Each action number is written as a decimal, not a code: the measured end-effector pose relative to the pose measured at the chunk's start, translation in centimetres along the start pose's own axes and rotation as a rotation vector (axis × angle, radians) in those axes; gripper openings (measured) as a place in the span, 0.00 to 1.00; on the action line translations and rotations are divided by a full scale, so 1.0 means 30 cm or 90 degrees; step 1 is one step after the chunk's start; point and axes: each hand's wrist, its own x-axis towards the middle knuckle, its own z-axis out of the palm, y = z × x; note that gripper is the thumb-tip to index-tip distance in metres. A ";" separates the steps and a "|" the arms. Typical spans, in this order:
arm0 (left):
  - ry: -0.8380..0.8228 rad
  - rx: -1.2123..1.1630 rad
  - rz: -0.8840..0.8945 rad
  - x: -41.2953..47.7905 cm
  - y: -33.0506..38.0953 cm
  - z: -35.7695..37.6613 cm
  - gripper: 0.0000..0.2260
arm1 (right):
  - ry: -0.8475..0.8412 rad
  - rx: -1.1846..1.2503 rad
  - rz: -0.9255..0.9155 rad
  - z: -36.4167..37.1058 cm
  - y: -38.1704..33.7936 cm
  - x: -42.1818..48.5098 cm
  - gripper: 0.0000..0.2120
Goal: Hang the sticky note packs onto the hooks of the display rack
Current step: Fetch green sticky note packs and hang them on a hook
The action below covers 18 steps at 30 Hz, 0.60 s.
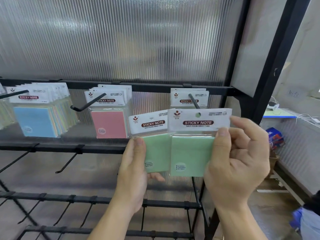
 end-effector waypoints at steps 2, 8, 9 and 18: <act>0.007 0.003 0.000 0.000 0.003 -0.002 0.18 | -0.006 -0.054 -0.018 -0.005 0.005 0.008 0.13; 0.016 0.008 -0.002 0.003 0.005 -0.006 0.17 | -0.023 -0.100 -0.040 -0.005 0.009 0.024 0.13; 0.016 0.007 -0.002 0.004 0.005 -0.007 0.17 | -0.017 -0.102 -0.039 -0.007 0.009 0.024 0.13; 0.024 0.011 0.002 0.013 -0.005 -0.012 0.18 | -0.045 -0.147 -0.046 -0.010 0.007 0.034 0.14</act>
